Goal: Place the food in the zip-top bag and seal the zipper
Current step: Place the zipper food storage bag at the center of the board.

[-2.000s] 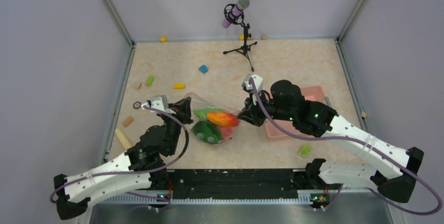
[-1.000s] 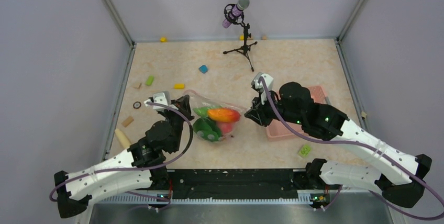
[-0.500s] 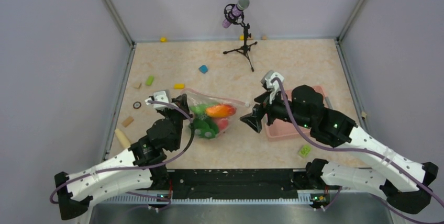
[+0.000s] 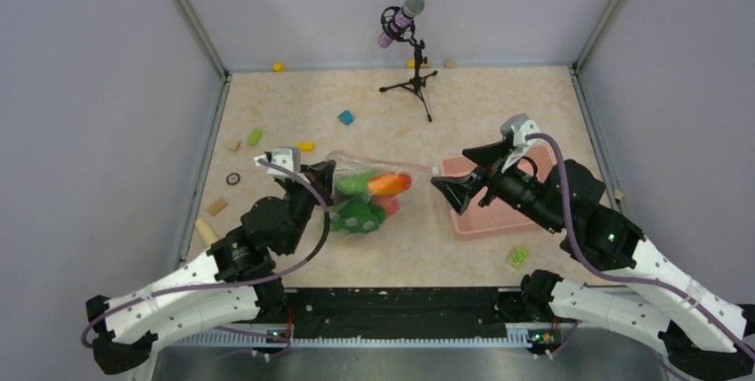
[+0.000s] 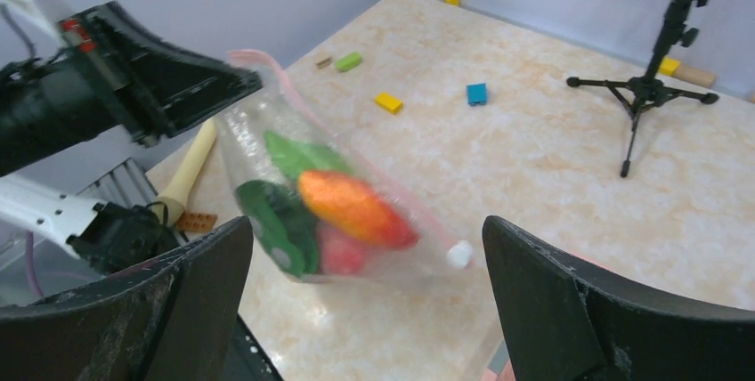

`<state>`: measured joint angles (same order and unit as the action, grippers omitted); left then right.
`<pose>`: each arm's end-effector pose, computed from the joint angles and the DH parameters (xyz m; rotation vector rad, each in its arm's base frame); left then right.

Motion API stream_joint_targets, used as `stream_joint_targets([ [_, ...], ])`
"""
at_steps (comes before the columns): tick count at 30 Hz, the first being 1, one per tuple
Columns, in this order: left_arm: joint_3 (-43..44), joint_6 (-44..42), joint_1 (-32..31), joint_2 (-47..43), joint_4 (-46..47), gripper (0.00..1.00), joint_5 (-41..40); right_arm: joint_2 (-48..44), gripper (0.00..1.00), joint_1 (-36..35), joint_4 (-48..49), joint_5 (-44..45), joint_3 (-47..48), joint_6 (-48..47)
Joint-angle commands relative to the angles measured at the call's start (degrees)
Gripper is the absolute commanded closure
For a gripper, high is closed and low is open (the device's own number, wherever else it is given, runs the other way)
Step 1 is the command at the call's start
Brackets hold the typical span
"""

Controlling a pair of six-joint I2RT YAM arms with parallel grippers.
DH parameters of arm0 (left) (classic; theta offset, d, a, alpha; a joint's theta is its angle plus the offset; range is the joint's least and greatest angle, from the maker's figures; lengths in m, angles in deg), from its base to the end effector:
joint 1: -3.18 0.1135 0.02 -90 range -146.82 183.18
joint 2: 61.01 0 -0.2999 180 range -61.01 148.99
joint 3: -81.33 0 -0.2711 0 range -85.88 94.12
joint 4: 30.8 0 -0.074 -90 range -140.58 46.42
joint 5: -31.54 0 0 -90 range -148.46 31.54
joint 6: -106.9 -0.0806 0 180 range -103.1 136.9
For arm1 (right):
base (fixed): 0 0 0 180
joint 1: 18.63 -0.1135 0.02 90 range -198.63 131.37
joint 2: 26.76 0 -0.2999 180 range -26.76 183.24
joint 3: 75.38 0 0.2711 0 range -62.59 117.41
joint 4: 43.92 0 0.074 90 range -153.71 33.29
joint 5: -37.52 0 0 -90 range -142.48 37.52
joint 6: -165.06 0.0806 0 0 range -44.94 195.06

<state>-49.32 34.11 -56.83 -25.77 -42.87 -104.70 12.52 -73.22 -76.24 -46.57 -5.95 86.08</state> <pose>0.1342 -0.1161 0.3573 -0.0673 1.5619 -0.4475 0.1089 0.1389 0.4337 -0.5415 1.5779 0.7969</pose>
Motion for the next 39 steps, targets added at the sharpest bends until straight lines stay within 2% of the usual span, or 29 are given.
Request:
stream_joint_targets([
  [1, 7.2, -1.4, 0.2, -5.5, -0.3, 1.00, 17.3, -1.2, 0.01, 0.1, 0.6, 7.1, 0.4, 2.2],
  [6, 11.9, -1.9, 0.3, -7.8, -4.1, 1.00, 31.7, -3.1, 0.01, 0.1, -0.1, 8.0, 0.4, 2.7],
  [8, 13.9, -0.9, 0.2, -6.6, -6.1, 1.00, 32.8, -3.5, 0.01, 0.1, -0.3, 7.9, 0.4, 2.8],
  [12, 16.2, -1.1, 0.3, -1.0, -9.2, 1.00, 23.1, -2.9, 0.01, 0.0, -1.1, 8.6, 0.9, 3.3],
  [17, 16.1, -4.0, 0.9, 9.6, -6.1, 1.00, 13.9, -1.2, 0.01, 0.1, -2.3, 8.9, 1.6, 3.4],
  [18, 17.2, -4.3, 2.0, 12.3, -7.0, 1.00, 14.4, -0.8, 0.01, 0.0, -2.4, 9.1, 1.6, 3.4],
  [20, 18.8, -4.8, 6.5, 17.6, -7.8, 1.00, 20.8, -0.4, 0.01, 0.1, -2.5, 9.3, 1.8, 3.4],
  [22, 19.1, -6.9, 11.0, 23.3, -4.6, 1.00, 25.6, 0.1, 0.01, 0.0, -2.5, 9.4, 1.7, 3.2],
  [27, 23.2, -9.0, 19.0, 35.8, 2.7, 1.00, 25.6, 1.6, 0.01, 0.1, -3.2, 9.7, 2.2, 3.0],
  [31, 29.8, -9.2, 24.8, 46.3, 4.9, 1.00, 29.3, 2.2, 0.01, 0.1, -3.4, 10.1, 2.3, 3.0],
  [33, 33.5, -9.3, 27.0, 51.9, 4.9, 1.00, 27.9, 2.0, 0.01, 0.1, -3.7, 10.6, 2.4, 3.0],
  [35, 36.9, -8.2, 29.8, 57.3, 4.8, 1.00, 28.2, 1.9, 0.01, 0.1, -3.8, 11.2, 2.5, 3.0],
  [39, 41.7, -0.8, 35.5, 67.5, 6.1, 0.98, 38.1, 1.6, 0.01, 0.1, -3.8, 13.2, 2.4, 3.6],
])
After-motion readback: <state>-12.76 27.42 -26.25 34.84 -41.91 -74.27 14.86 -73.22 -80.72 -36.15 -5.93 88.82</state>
